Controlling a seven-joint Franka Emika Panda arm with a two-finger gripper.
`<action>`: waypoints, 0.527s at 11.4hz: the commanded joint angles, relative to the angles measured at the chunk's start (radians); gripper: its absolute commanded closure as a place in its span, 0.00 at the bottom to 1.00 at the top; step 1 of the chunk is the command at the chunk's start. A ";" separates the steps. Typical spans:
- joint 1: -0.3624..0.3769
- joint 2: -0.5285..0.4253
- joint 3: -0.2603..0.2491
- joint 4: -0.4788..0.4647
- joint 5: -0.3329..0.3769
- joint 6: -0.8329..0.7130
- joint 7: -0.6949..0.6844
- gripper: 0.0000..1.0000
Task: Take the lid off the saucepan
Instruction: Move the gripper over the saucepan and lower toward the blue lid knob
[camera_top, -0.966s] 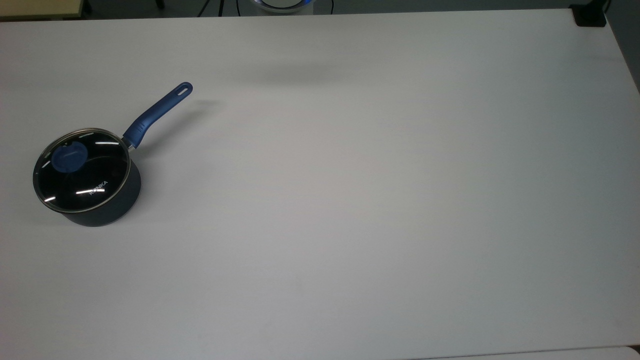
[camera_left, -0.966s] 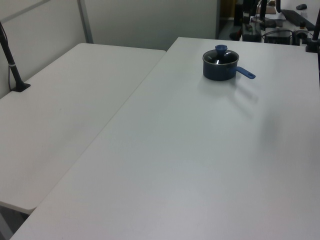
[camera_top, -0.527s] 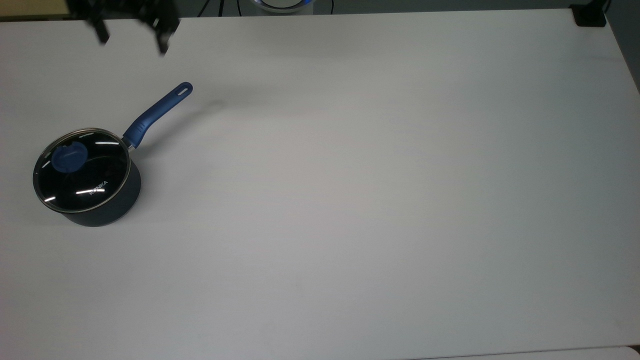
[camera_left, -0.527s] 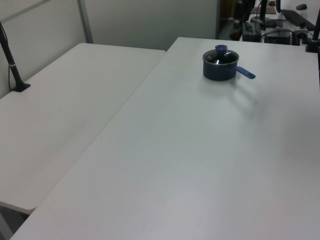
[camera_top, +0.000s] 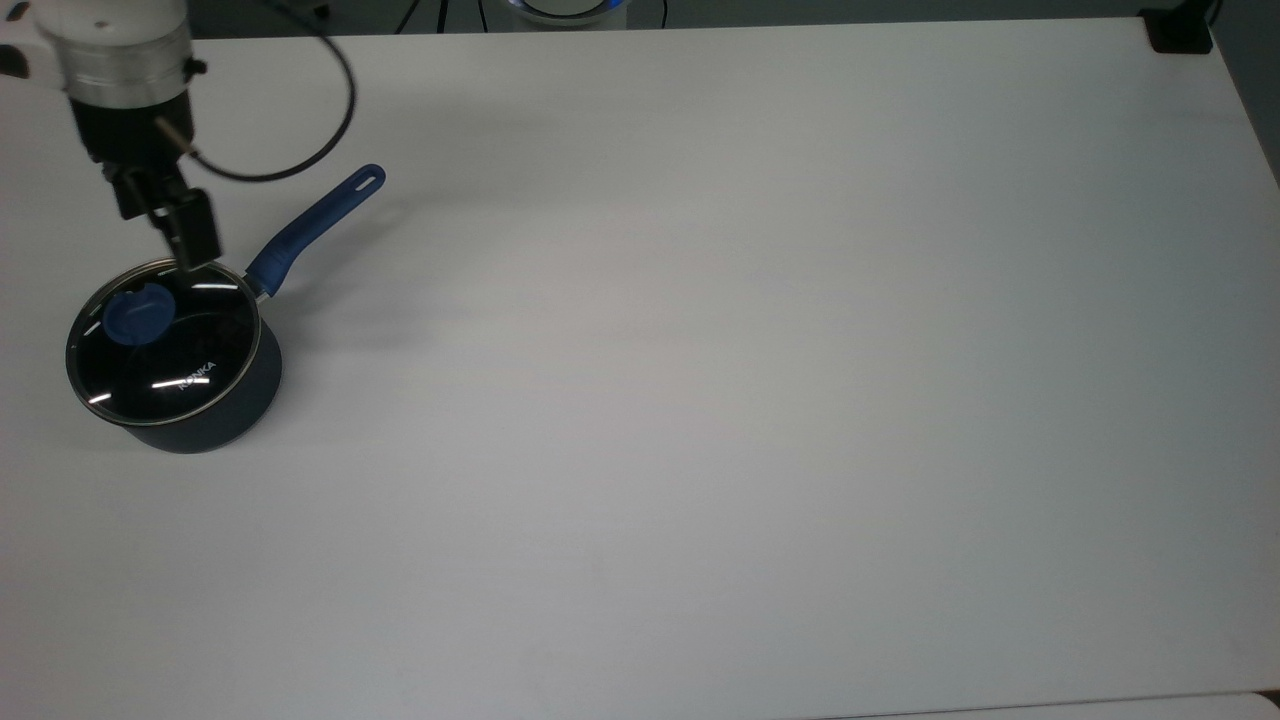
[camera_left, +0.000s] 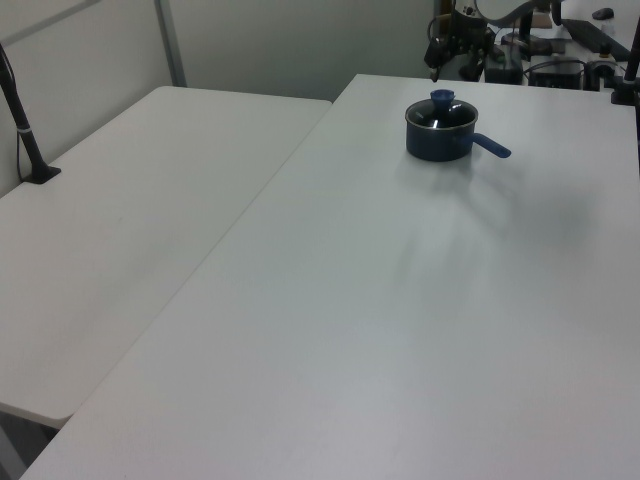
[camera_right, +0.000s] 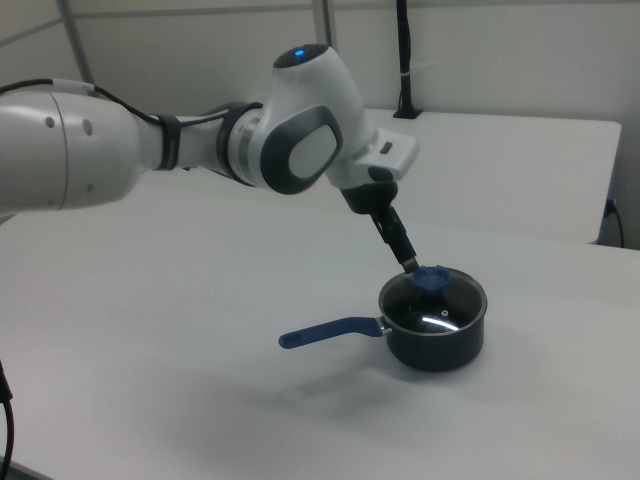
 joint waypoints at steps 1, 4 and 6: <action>-0.025 0.045 -0.020 -0.004 -0.061 0.072 0.181 0.00; -0.029 0.116 -0.032 -0.004 -0.088 0.177 0.322 0.00; -0.026 0.134 -0.032 -0.005 -0.110 0.194 0.327 0.00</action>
